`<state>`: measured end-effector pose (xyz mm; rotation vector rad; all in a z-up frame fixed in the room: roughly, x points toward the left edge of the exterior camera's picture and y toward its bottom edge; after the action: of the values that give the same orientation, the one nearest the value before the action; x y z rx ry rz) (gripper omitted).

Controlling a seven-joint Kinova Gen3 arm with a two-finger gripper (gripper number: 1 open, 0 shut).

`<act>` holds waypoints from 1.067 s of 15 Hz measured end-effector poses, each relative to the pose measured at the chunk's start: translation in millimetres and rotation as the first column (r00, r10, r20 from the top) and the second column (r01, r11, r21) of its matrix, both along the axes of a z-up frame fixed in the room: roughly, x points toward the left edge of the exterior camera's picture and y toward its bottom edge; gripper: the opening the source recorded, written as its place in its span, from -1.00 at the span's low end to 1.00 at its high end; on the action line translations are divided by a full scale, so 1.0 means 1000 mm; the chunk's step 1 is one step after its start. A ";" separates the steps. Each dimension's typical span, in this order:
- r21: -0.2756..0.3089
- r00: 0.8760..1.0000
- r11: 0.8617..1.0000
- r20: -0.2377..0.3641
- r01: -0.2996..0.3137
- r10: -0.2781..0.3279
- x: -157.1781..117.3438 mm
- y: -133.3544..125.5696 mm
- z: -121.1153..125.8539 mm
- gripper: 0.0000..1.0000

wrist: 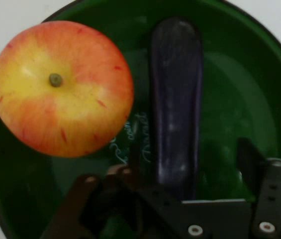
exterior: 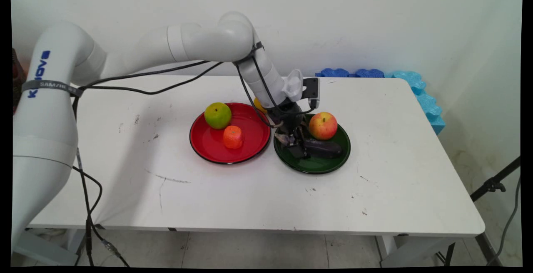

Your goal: Pick up the eggplant from the green plate, then place the picked object on the table

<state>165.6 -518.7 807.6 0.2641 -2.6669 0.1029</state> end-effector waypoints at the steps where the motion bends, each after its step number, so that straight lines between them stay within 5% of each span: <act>1: -0.003 1.000 1.000 0.003 0.004 -0.004 -0.001 -0.002 -0.003 -1.00; 7: -0.045 0.999 0.999 -0.016 0.029 -0.030 -0.007 -0.004 0.007 -1.00; 16: -0.100 0.991 0.994 -0.133 -0.043 0.029 0.007 0.057 0.112 -1.00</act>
<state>172.7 -461.3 919.2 0.2765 -2.5178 0.2260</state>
